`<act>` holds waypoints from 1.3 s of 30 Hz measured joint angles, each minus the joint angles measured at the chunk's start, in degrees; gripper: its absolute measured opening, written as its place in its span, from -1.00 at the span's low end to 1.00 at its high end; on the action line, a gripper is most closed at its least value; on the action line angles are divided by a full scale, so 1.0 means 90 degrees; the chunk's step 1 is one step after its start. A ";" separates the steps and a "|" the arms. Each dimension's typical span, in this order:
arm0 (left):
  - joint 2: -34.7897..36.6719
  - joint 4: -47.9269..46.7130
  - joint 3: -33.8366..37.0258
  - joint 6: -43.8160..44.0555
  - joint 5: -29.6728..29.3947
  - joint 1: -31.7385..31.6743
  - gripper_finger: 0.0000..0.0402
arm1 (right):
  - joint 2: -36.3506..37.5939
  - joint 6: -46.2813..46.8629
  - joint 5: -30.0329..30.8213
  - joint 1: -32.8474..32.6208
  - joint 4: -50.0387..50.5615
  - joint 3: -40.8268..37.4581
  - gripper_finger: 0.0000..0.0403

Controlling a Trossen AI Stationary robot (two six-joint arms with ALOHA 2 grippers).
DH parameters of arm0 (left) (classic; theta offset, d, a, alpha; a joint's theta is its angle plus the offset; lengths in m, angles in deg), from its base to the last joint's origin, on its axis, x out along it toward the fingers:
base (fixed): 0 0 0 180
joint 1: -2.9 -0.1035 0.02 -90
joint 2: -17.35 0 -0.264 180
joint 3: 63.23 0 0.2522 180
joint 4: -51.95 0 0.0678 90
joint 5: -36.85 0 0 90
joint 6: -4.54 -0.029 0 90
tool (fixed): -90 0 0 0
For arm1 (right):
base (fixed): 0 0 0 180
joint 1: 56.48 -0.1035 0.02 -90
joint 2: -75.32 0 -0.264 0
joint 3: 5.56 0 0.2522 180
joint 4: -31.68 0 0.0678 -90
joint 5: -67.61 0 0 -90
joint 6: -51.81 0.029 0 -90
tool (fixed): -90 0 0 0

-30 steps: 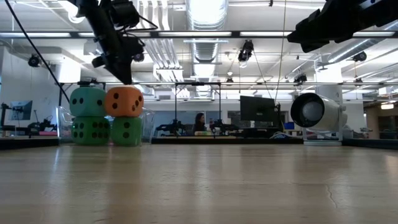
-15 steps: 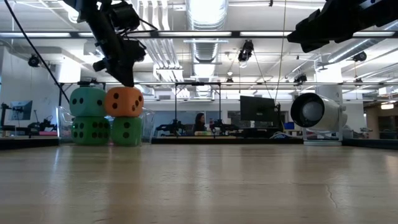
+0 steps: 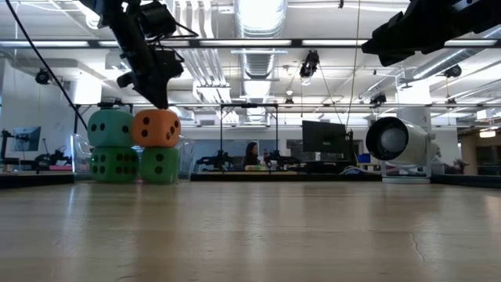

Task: Pick & Place Dice
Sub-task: Put the small orange die into the transparent bin, then return to Home Position

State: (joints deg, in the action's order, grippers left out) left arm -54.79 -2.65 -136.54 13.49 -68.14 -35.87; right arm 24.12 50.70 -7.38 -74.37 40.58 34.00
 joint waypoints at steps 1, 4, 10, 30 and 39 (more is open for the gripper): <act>0.0000 0.0000 0.0000 0.0000 -0.0120 0.0000 -0.55 | 0.0000 0.0003 0.0000 0.0000 0.0000 0.0000 -0.96; 0.0000 -0.0001 0.0000 -0.0002 -0.0380 -0.0002 -0.55 | 0.0000 0.0006 0.0000 0.0002 0.0002 0.0000 -0.96; -0.0002 0.0114 0.0000 -0.0022 -0.0439 0.0000 -0.55 | 0.0000 0.0006 0.0000 0.0000 0.0002 0.0000 -0.96; 0.1010 0.0191 -0.0219 -0.0481 -0.0429 0.0576 -0.72 | 0.0616 -0.0125 0.0000 0.0000 0.0011 0.0002 -0.96; 0.1886 0.0146 -0.0035 -0.0694 -0.0378 0.1685 -0.92 | 0.1383 -0.0279 -0.0175 0.0000 0.0317 0.0002 -0.96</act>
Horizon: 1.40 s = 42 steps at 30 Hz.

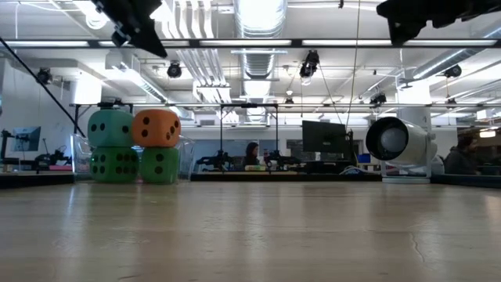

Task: Pick & Place Dice
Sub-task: Return to Home Position

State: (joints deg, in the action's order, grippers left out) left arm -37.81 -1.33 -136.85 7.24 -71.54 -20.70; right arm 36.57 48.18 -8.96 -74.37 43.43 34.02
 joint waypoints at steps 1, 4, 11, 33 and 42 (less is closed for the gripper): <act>0.0105 0.0089 0.0103 -0.0042 0.0002 0.0116 -0.94 | 0.0094 0.0016 -0.0004 0.0000 0.0069 0.0000 -0.96; 0.0465 0.0401 0.0528 -0.0189 0.0000 0.0422 -0.98 | 0.0344 0.0025 -0.0005 0.0000 0.0175 0.0000 -0.96; 0.1626 0.1392 0.1844 -0.0258 0.0399 0.0629 -0.98 | 0.0819 -0.0133 -0.0027 0.0000 0.0221 0.0000 -0.96; 0.5943 0.2205 0.4048 -0.0273 0.1908 0.0629 -0.99 | 0.2325 -0.0264 -0.0046 0.0002 0.0254 -0.0356 -0.96; 0.6052 0.2058 0.3981 -0.0505 0.2142 0.0629 -0.99 | 0.3278 -0.0237 -0.0073 -0.0007 0.0254 -0.0724 -0.96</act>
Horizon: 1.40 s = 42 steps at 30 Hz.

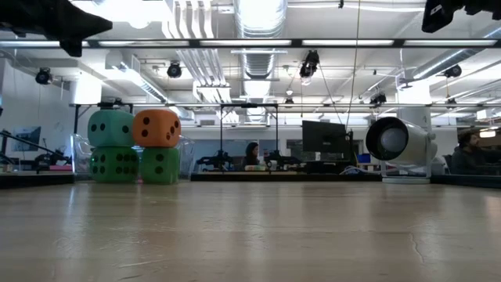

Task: Pick & Place Dice
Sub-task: Return to Home Position

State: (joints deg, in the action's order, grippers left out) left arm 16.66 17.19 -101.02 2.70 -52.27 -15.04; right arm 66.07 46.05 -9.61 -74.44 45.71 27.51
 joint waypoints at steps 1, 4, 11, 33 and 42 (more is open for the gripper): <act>0.0037 0.0004 0.0000 -0.0029 0.0003 0.0000 -0.99 | 0.0137 0.0005 -0.0007 -0.0007 0.0002 -0.0033 -0.96; 0.0080 0.0019 -0.0014 -0.0086 0.0004 0.0000 -0.99 | 0.0533 0.0020 -0.0128 -0.0005 0.0007 -0.0127 -0.96; 0.0078 0.0003 -0.0032 -0.0099 0.0008 0.0000 -0.99 | 0.1026 0.0077 -0.0143 -0.0005 0.0138 -0.0274 -0.96; 0.0078 0.0695 0.1250 0.0040 0.0005 -0.0005 -0.99 | 0.1016 0.0780 -0.0072 -0.0005 -0.1011 -0.1898 -0.96; 0.0078 0.1220 0.1897 0.0034 0.0005 -0.0005 -0.99 | 0.0964 0.0645 -0.0070 -0.0005 -0.1074 -0.2088 -0.96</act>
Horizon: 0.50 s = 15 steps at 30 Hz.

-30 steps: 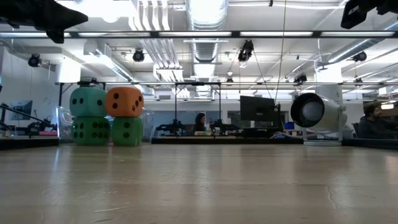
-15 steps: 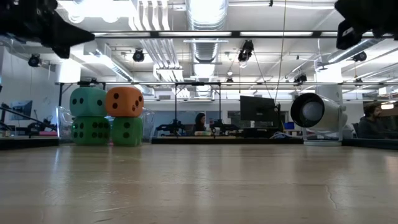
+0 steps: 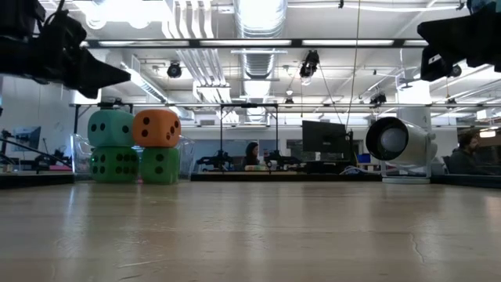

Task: Pick & Place Dice
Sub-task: Return to Home Position

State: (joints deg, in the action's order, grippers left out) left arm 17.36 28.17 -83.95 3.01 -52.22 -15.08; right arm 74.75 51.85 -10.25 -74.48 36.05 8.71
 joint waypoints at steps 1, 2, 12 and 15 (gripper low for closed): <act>0.0000 0.0011 0.0049 -0.0001 0.0000 0.0000 -0.99 | 0.0011 -0.0002 0.0000 0.0000 0.0023 0.0000 -0.96; 0.0000 0.0060 0.0111 -0.0002 0.0000 0.0000 -0.99 | 0.0009 -0.0003 0.0000 0.0000 0.0061 0.0000 -0.96; -0.0039 0.1256 0.0745 -0.0187 -0.0020 -0.0007 -0.99 | -0.0006 -0.0047 0.0000 0.0000 0.0309 0.0000 -0.96; -0.0041 0.1253 0.0747 -0.0184 -0.0019 -0.0006 -0.99 | -0.0037 -0.0192 0.0000 0.0002 0.0370 0.0000 -0.96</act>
State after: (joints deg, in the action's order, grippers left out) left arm 16.99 39.44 -77.22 1.35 -52.39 -15.13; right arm 74.42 50.13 -10.25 -74.46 39.37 8.71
